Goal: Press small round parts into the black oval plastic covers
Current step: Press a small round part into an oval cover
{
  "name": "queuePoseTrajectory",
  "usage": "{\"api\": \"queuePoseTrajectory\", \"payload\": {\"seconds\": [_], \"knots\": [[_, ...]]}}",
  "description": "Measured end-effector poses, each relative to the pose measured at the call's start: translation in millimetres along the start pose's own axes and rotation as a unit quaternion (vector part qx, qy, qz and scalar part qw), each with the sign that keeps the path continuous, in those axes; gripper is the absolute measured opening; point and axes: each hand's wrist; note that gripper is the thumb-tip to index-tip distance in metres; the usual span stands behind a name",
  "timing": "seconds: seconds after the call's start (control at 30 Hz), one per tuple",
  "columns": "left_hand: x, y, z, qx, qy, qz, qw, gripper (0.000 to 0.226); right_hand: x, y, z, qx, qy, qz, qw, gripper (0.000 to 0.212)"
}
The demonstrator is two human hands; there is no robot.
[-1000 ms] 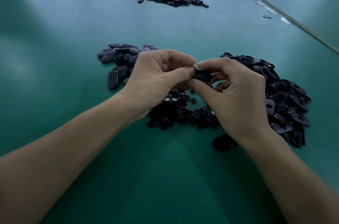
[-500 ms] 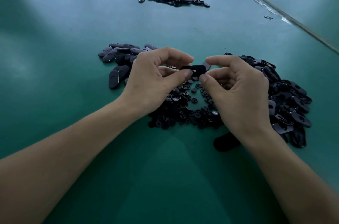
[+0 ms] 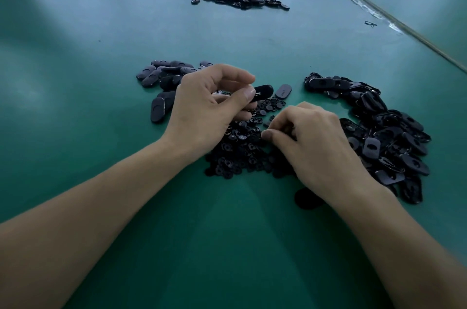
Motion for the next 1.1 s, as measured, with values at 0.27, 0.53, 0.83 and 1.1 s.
{"api": "queuePoseTrajectory", "payload": {"seconds": [0.27, 0.53, 0.83, 1.1], "knots": [[1.8, -0.3, 3.3, 0.017, -0.018, -0.01, 1.0, 0.026, 1.9, -2.9, 1.0, -0.079, -0.11, 0.025, 0.991, 0.008], [-0.4, -0.3, 2.2, 0.024, -0.034, -0.009, 0.999, 0.033, 2.6, -2.2, 3.0, -0.114, -0.207, 0.044, 0.971, 0.003], [-1.5, -0.1, 1.4, 0.023, -0.044, -0.007, 0.999, 0.032, 1.9, -4.8, 0.7, -0.114, -0.23, 0.026, 0.966, 0.015], [-3.3, 1.3, 0.3, 0.023, -0.041, -0.019, 0.999, 0.036, 2.4, -5.9, 2.4, -0.084, -0.306, -0.002, 0.948, 0.021]]}}
Point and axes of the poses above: each hand's wrist, its own y-axis away from the middle knuckle, its own z-axis out of the back of the hand, x = y × z, and after that the axes turned 10 degrees about -z, right-handed
